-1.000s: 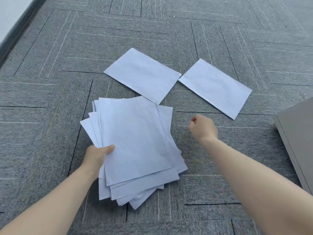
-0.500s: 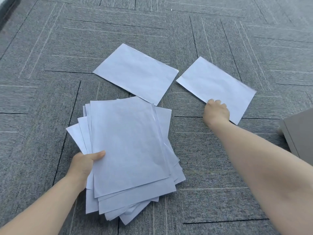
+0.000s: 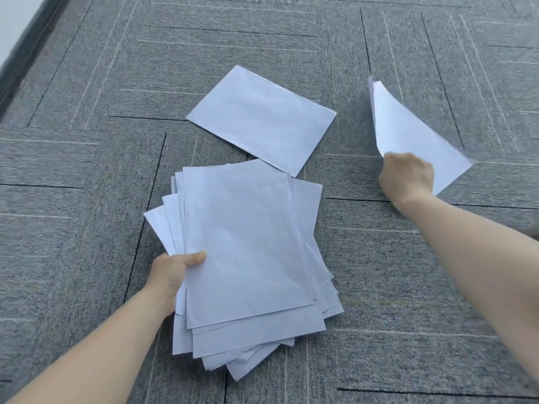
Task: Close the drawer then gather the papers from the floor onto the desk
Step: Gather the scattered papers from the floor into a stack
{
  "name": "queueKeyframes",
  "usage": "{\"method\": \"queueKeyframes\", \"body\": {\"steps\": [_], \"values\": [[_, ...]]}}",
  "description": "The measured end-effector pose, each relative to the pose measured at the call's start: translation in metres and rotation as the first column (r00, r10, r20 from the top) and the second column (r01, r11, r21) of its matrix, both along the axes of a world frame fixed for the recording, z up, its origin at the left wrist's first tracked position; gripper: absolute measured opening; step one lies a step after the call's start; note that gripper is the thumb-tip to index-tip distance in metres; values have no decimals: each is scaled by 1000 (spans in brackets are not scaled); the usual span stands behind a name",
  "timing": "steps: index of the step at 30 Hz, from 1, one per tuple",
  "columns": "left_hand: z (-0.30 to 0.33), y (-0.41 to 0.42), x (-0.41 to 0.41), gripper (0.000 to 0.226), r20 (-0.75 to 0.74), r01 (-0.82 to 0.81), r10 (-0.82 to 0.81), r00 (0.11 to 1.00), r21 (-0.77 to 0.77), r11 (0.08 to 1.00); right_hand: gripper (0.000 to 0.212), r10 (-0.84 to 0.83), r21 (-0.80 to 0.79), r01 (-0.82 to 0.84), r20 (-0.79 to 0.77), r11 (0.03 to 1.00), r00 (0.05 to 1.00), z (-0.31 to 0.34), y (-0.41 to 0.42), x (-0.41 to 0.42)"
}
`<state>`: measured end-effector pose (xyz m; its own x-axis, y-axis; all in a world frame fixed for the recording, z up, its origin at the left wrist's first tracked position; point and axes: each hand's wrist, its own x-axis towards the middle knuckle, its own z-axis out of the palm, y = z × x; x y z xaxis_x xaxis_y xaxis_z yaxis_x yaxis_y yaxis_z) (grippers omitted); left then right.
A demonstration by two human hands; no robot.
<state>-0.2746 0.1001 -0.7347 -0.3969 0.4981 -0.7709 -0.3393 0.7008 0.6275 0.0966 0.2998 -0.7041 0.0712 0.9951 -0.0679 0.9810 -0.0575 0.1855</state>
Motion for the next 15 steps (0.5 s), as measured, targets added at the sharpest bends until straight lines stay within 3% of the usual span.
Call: {"method": "queueKeyframes", "body": {"steps": [6,15], "values": [[1,1,1,39,9,-15,15,1000,-9,1000,29,273,163,-246,-167,955,947,-1,5,-93],[-1,1,-1,32,12,-19,20,1000,-34,999,22,375,35,-375,-186,926,908,-9,18,-183]]}}
